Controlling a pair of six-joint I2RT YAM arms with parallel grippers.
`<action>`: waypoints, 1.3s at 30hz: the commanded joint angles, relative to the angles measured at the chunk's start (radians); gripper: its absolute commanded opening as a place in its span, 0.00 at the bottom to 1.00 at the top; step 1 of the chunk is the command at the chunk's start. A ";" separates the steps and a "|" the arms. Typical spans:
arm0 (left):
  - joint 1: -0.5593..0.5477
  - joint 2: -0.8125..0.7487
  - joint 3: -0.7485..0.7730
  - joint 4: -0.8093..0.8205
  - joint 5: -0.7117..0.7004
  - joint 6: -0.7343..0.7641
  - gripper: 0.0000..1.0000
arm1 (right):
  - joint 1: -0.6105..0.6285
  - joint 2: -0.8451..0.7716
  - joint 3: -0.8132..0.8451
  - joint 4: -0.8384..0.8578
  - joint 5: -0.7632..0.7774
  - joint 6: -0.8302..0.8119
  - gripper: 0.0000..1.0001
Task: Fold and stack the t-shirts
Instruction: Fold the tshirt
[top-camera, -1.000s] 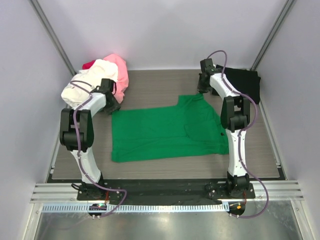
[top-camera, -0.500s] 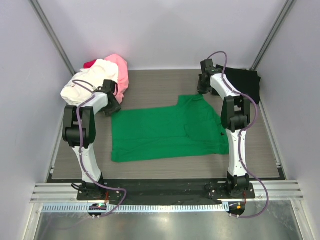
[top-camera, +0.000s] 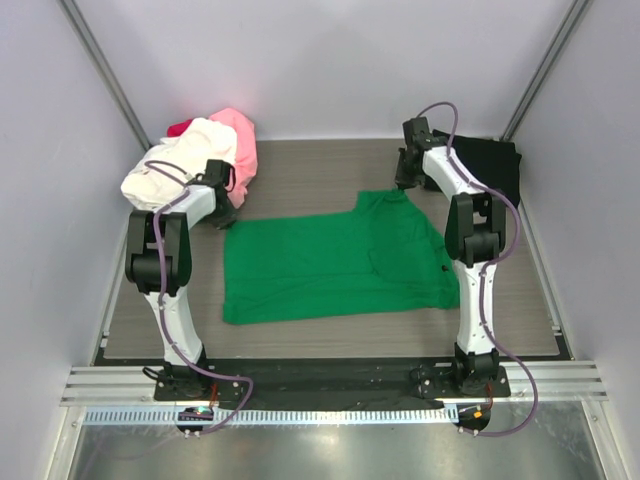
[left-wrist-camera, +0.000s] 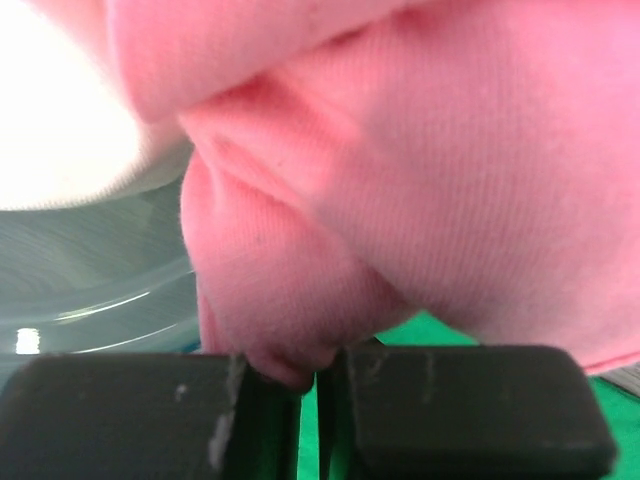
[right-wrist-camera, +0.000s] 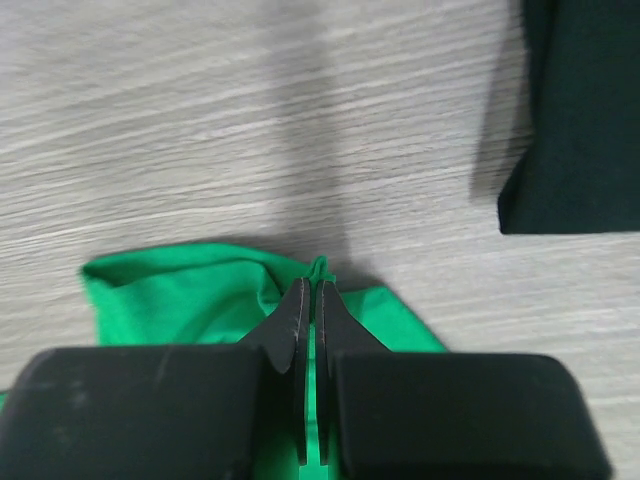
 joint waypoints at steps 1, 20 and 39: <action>-0.007 -0.029 -0.012 0.006 0.040 -0.007 0.04 | 0.001 -0.118 0.006 0.006 -0.013 0.007 0.01; -0.015 -0.276 -0.100 -0.110 0.070 -0.008 0.07 | 0.005 -0.385 -0.227 -0.007 -0.057 0.018 0.01; -0.015 -0.280 -0.140 -0.054 0.050 0.039 0.36 | 0.000 -0.726 -0.687 0.082 0.068 0.054 0.01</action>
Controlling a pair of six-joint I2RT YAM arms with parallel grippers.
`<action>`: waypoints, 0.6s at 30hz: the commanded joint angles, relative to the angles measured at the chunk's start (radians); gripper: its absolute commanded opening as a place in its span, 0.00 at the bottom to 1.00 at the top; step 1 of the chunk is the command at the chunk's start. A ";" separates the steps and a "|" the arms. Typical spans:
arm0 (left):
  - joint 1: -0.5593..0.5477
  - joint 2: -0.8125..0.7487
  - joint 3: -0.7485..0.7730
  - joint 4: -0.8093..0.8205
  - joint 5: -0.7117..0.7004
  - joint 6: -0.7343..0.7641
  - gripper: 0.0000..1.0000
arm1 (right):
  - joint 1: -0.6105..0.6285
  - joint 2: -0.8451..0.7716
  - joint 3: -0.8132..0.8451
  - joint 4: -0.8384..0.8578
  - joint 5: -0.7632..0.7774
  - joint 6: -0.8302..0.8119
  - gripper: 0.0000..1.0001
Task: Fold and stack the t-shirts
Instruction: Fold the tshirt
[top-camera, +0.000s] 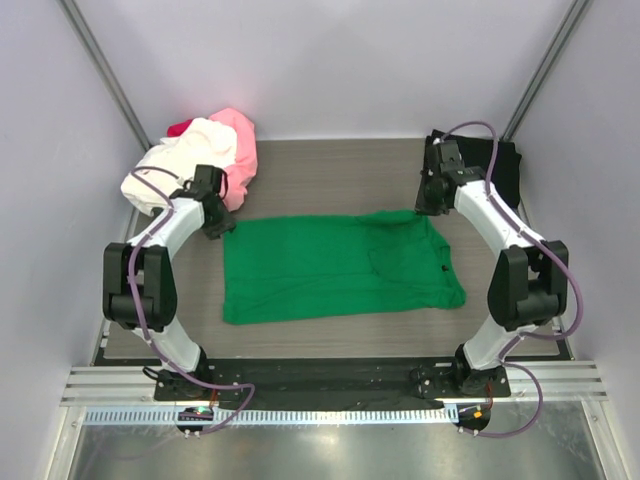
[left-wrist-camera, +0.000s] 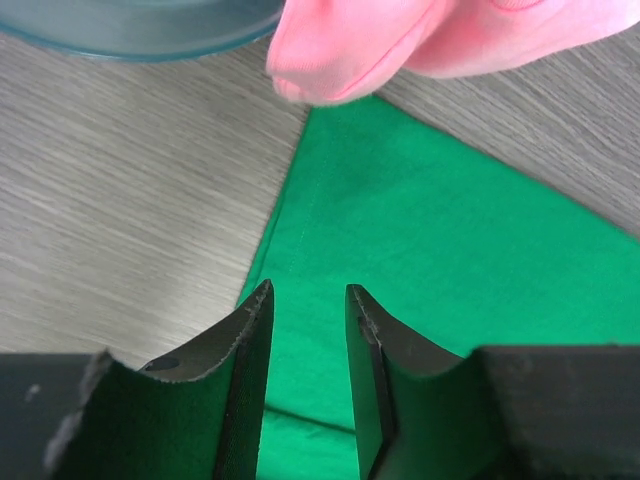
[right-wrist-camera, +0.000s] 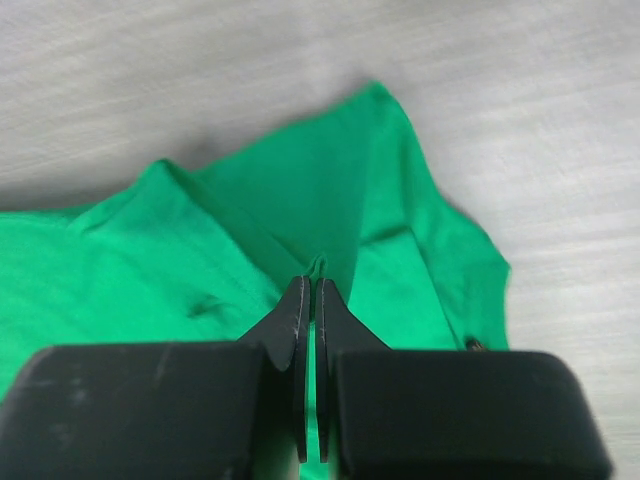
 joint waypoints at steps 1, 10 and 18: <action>-0.002 0.043 0.052 0.032 -0.012 0.015 0.36 | -0.005 -0.114 -0.105 0.038 0.080 0.026 0.01; -0.002 0.217 0.210 0.021 -0.001 0.004 0.36 | -0.115 -0.179 -0.233 0.053 0.115 0.060 0.01; -0.012 0.294 0.293 0.019 0.023 -0.010 0.36 | -0.146 -0.174 -0.265 0.068 0.098 0.047 0.01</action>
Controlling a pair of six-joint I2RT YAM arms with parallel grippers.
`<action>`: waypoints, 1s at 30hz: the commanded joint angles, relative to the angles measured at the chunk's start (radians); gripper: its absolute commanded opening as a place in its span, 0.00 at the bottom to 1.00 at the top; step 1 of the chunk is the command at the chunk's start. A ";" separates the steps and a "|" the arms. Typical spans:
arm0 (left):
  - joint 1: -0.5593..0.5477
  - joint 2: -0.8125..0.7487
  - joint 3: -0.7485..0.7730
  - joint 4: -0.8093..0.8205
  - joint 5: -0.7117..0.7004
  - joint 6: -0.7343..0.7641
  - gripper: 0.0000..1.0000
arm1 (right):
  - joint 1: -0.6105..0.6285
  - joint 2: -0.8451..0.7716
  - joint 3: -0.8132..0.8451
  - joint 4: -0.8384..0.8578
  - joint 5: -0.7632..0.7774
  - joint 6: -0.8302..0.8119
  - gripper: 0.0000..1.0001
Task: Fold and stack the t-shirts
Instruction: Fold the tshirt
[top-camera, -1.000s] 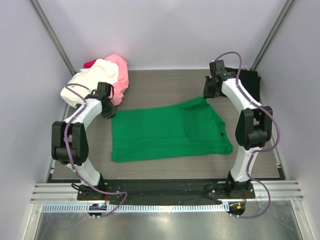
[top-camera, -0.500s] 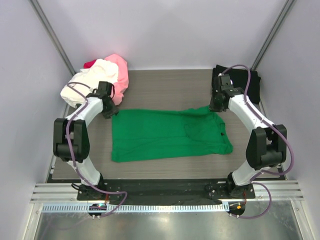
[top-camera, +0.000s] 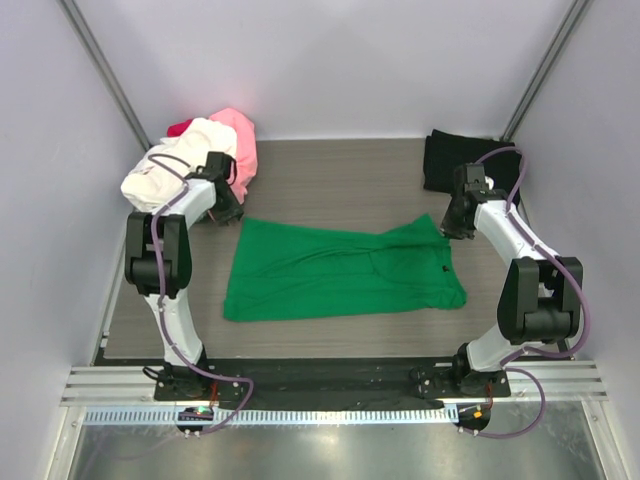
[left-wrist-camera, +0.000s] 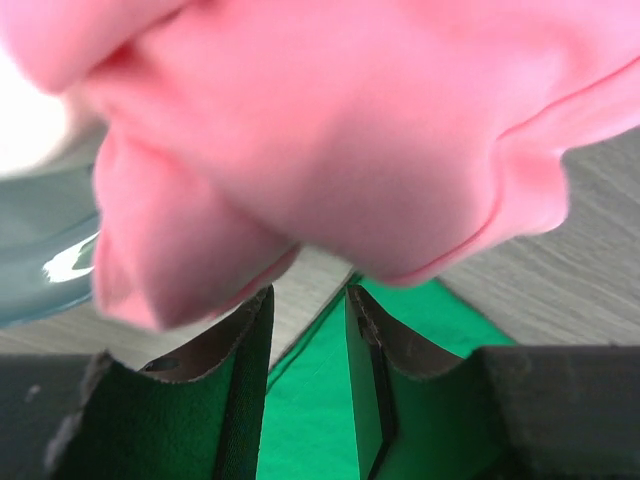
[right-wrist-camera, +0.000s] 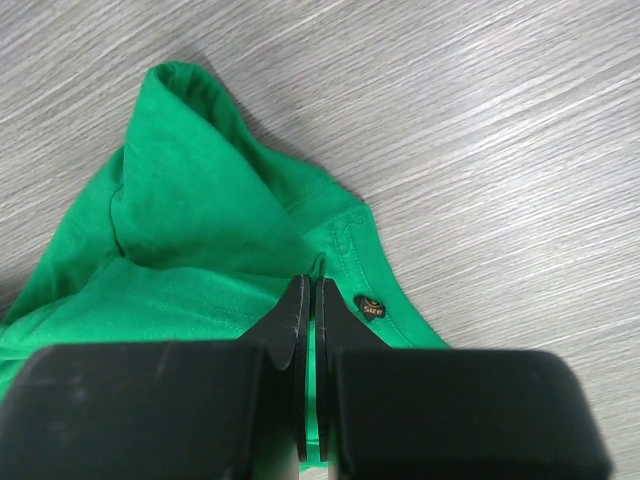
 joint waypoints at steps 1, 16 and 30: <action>-0.013 0.025 0.061 0.017 0.014 -0.010 0.36 | 0.003 -0.036 -0.005 0.043 0.000 -0.004 0.01; -0.056 0.129 0.122 0.033 0.012 -0.024 0.37 | 0.003 -0.028 -0.031 0.074 -0.051 -0.008 0.01; -0.068 0.142 0.070 0.070 0.029 -0.032 0.02 | 0.003 -0.017 -0.043 0.085 -0.063 -0.005 0.01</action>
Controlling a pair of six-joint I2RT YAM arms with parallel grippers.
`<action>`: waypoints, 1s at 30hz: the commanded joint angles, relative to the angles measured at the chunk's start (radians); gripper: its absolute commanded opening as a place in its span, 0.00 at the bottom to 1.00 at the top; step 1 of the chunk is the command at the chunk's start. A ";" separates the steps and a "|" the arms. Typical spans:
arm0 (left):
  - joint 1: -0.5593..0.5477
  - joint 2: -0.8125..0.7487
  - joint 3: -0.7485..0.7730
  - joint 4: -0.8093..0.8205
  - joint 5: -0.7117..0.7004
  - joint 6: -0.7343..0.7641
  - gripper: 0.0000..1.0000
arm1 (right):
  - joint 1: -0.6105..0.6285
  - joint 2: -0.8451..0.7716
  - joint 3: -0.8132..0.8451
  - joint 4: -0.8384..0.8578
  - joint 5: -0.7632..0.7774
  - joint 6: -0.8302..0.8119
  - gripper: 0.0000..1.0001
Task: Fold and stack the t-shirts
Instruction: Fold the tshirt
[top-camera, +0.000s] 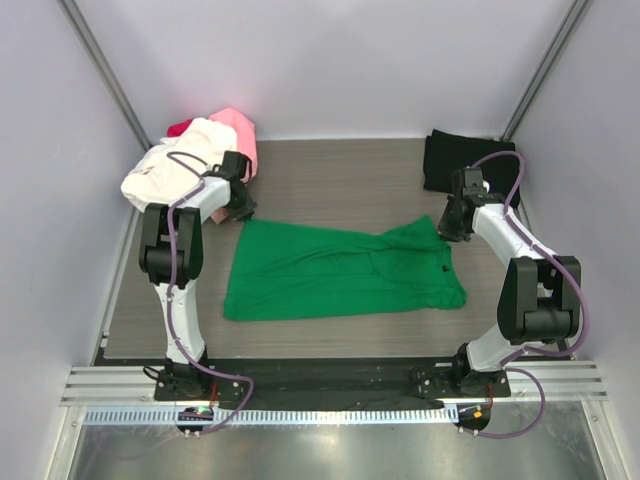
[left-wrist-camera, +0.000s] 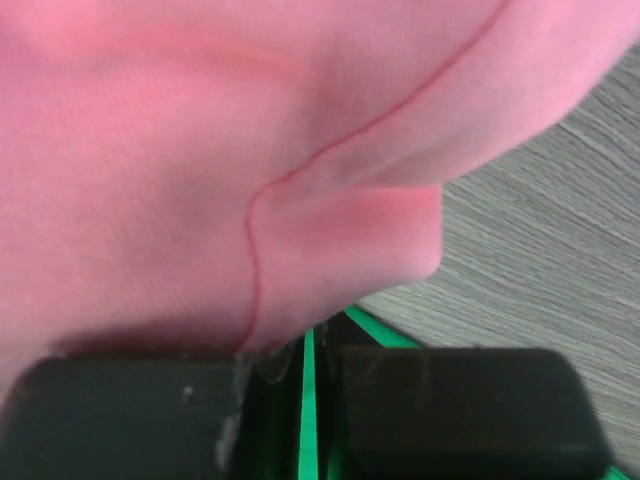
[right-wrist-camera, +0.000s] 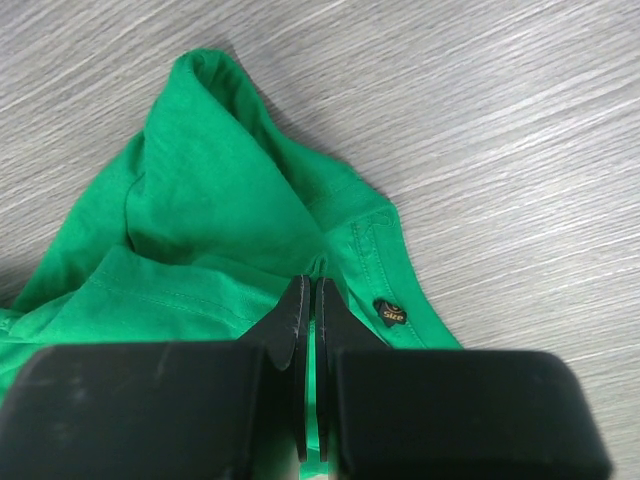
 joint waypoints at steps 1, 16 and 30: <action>-0.005 0.011 -0.022 0.023 0.015 0.002 0.00 | 0.003 -0.013 0.007 0.027 -0.023 -0.007 0.01; 0.033 -0.254 0.056 -0.128 -0.093 0.067 0.00 | 0.012 0.181 0.500 -0.116 -0.189 -0.033 0.01; 0.070 -0.390 -0.130 -0.083 -0.064 0.067 0.00 | 0.029 0.129 0.371 -0.102 -0.216 -0.046 0.01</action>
